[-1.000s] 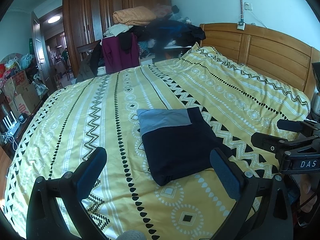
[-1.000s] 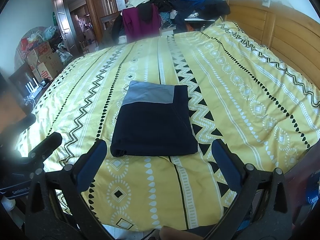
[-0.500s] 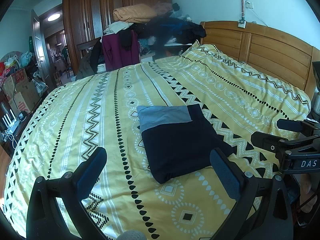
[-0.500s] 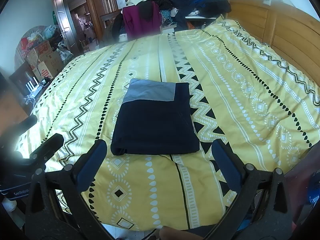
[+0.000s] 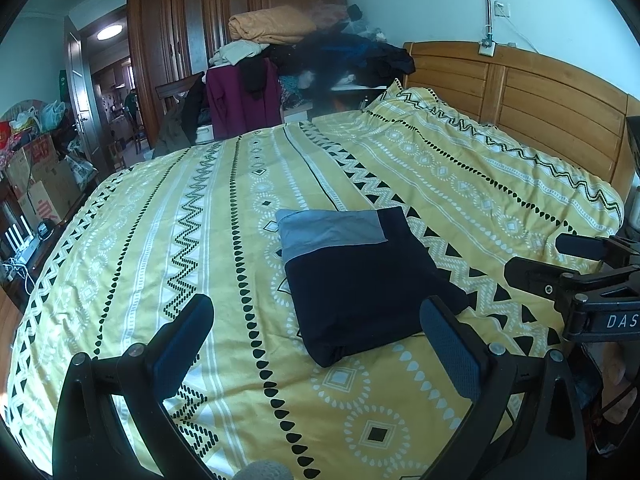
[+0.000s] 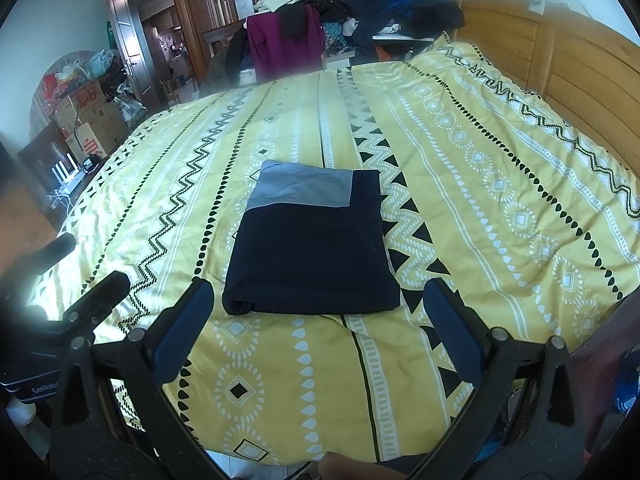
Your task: Fold small clothes
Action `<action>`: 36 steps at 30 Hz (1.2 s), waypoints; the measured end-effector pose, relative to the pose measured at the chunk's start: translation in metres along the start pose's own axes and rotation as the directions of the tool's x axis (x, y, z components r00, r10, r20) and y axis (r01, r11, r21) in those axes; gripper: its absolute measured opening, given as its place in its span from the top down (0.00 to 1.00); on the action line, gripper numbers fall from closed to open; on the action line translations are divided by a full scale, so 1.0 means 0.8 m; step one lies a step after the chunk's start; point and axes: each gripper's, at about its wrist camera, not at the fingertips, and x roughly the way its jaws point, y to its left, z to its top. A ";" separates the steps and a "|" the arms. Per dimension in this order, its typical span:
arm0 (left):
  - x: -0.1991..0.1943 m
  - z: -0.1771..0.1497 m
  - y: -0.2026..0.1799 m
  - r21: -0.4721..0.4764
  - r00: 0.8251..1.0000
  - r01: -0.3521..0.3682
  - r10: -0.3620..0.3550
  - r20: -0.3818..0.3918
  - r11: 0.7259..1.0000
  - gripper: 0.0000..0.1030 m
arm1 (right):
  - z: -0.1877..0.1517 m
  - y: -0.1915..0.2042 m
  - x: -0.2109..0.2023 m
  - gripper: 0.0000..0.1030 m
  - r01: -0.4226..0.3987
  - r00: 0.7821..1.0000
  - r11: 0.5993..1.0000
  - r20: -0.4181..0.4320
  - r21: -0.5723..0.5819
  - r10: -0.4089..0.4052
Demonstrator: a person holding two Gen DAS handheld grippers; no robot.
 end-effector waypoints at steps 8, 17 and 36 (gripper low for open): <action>-0.008 0.006 0.006 -0.008 1.000 -0.011 0.011 0.021 1.000 0.00 | 0.009 0.004 -0.007 0.00 0.000 1.000 1.000 0.021 -0.012 0.000; -0.014 0.009 0.008 -0.012 0.999 -0.017 0.017 0.030 1.000 0.00 | 0.011 0.004 -0.008 0.00 0.002 1.000 1.000 0.030 -0.010 -0.001; -0.015 0.011 -0.002 -0.004 1.000 -0.014 0.014 0.025 1.000 0.00 | 0.009 -0.001 -0.006 0.00 -0.004 1.000 1.000 0.021 0.006 0.004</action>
